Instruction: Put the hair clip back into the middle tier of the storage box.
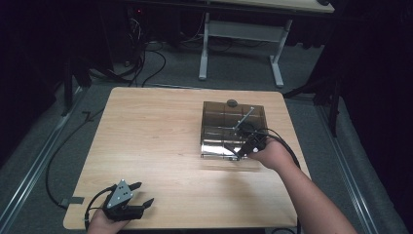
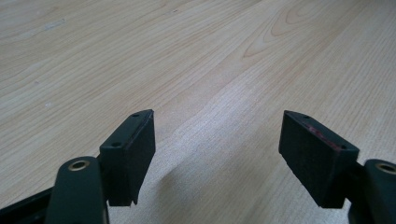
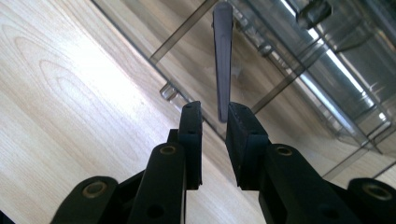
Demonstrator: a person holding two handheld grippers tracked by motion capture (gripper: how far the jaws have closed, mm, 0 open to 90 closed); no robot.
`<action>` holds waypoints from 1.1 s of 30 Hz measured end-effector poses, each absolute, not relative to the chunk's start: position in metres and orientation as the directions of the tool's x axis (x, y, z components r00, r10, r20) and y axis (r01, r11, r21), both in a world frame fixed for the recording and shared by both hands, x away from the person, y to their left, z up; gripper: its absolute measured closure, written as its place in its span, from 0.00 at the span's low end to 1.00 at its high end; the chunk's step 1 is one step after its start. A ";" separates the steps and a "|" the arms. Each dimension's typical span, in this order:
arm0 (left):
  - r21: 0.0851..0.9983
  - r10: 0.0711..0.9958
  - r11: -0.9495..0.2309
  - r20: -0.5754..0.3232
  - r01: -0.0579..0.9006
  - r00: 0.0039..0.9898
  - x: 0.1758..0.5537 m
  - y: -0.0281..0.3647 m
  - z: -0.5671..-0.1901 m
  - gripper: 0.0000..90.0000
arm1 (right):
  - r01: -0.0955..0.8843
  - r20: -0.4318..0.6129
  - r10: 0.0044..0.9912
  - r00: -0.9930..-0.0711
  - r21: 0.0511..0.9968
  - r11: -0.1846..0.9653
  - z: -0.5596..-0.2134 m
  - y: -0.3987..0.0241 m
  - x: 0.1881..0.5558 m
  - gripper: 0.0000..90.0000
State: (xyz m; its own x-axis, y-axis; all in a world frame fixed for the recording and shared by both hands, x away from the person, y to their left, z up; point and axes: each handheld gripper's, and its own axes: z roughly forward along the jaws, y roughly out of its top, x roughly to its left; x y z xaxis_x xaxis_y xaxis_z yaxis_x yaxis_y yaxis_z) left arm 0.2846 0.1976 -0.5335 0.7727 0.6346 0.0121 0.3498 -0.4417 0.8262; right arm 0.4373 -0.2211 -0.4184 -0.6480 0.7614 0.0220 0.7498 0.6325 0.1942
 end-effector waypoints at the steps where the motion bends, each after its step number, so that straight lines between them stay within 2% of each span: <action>1: 0.826 0.636 -0.440 0.010 0.352 0.771 0.284 0.197 -0.534 0.31 | 0.756 0.024 0.767 -0.641 0.192 0.625 -0.418 -0.222 0.435 0.85; 14: 0.827 0.640 -0.436 0.009 0.354 0.768 0.284 0.197 -0.534 0.31 | 0.744 0.020 0.759 -0.651 0.218 0.632 -0.421 -0.231 0.417 0.84; 18: 0.827 0.638 -0.440 0.012 0.351 0.770 0.284 0.197 -0.534 0.31 | 0.763 0.032 0.777 -0.628 0.219 0.608 -0.422 -0.232 0.415 0.83; 25: 0.828 0.638 -0.438 0.012 0.350 0.770 0.284 0.198 -0.534 0.31 | 0.743 0.014 0.768 -0.640 0.269 0.614 -0.432 -0.235 0.403 0.78; 33: 0.827 0.640 -0.436 0.009 0.354 0.768 0.285 0.198 -0.533 0.31 | 0.723 0.016 0.781 -0.625 0.390 0.571 -0.442 -0.245 0.387 0.74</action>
